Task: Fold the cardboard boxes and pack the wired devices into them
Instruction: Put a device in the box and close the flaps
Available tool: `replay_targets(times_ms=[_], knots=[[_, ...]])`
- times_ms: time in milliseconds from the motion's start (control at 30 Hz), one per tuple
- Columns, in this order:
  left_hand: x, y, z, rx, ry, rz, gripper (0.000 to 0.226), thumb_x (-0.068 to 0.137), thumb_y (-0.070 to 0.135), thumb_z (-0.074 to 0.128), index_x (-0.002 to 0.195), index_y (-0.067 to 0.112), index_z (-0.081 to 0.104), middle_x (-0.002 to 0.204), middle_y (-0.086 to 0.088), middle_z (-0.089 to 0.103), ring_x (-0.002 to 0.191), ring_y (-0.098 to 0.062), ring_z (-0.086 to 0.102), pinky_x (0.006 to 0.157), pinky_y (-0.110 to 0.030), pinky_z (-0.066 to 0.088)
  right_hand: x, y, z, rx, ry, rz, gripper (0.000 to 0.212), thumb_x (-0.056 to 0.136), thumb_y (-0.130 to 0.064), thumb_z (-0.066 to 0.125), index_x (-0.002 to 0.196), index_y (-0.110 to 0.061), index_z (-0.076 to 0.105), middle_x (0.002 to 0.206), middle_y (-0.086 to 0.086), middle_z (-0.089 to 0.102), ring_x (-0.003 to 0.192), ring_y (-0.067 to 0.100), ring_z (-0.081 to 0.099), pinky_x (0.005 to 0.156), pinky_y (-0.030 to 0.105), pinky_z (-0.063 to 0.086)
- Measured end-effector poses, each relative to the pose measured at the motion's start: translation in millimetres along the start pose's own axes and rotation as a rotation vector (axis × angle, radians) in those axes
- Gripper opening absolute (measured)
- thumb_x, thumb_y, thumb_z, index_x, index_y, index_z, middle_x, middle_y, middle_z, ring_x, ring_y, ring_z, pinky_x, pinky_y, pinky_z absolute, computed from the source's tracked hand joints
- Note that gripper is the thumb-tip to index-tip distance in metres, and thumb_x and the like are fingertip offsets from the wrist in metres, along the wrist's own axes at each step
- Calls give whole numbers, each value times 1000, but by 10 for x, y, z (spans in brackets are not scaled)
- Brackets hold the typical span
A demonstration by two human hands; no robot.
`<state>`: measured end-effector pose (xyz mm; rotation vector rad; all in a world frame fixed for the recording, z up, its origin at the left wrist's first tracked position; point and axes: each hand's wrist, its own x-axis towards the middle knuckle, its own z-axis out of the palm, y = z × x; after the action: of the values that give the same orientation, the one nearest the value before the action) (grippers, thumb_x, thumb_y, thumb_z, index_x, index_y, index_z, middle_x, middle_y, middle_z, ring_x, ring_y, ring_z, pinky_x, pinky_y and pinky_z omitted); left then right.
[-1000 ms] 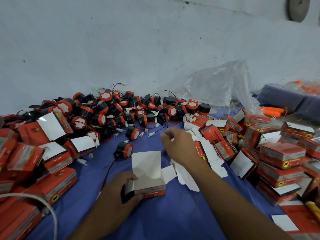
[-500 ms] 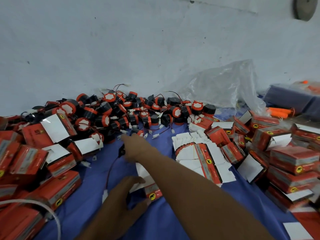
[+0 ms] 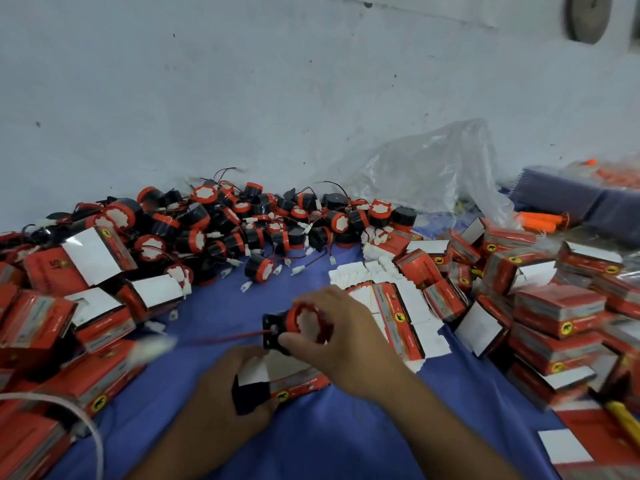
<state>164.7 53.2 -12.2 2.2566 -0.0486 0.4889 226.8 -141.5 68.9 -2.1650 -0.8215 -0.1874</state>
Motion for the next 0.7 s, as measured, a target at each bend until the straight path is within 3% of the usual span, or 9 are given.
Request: replay_targets(times_ms=[67,167,233,267,300,367,533,633,700], knots=[[-1,-8,34,-6,-30,-55,67,69,-4,83,125,18,54,119,11,53,108,-4,47,83,4,30,-41,70,105,-85,55,-36,48,84,-40,77,126,-22,60,118,-5,52,99,12,56,85,28,50],[17,27,68,-8,-23,-74,43,76,-6,78,115,4,64,114,0,62,114,-10,53,92,-14,37,-69,118,151,-146,132,-109,36,83,-39,75,112,-24,60,116,-5,47,88,17,57,72,32,53],[11,34,47,14,32,13,35,71,-6,81,103,-3,68,102,4,67,111,10,56,91,-8,40,-102,192,167,-228,64,-111,33,86,-41,72,110,-22,62,120,-4,47,90,19,57,75,36,54],[-4,33,32,-8,2,40,43,68,-5,84,107,3,68,103,11,65,105,19,55,87,-3,41,-119,226,177,-253,21,-99,33,87,-41,72,111,-21,63,121,-4,47,93,20,57,78,36,53],[-16,35,6,-48,-36,35,50,68,-1,85,112,10,66,106,14,65,103,19,55,85,-5,44,-134,254,193,-257,-13,-86,33,88,-41,71,112,-20,64,121,-3,48,94,19,56,81,35,51],[-34,-6,-39,-110,-79,59,47,77,15,77,120,22,61,117,11,65,111,7,57,92,-14,47,-129,284,228,-246,-43,-50,32,88,-42,72,109,-18,69,114,-2,51,94,17,54,81,29,47],[-66,-31,-49,-158,-108,123,47,90,17,53,134,34,51,142,29,46,135,6,39,110,-11,29,-80,250,281,-258,-140,104,25,88,-42,69,88,-17,70,102,5,58,99,22,53,85,35,47],[-67,19,-73,-191,-88,113,48,98,22,55,131,56,53,142,34,44,134,10,38,111,-13,28,-76,218,291,-274,-155,169,24,88,-41,67,97,-20,72,114,6,58,107,24,51,93,36,47],[-36,52,-37,-147,-69,118,40,100,25,53,122,57,60,142,28,46,134,5,39,111,-18,31,-96,195,305,-287,-189,185,26,93,-43,61,103,-23,74,117,5,53,110,25,46,97,37,44]])
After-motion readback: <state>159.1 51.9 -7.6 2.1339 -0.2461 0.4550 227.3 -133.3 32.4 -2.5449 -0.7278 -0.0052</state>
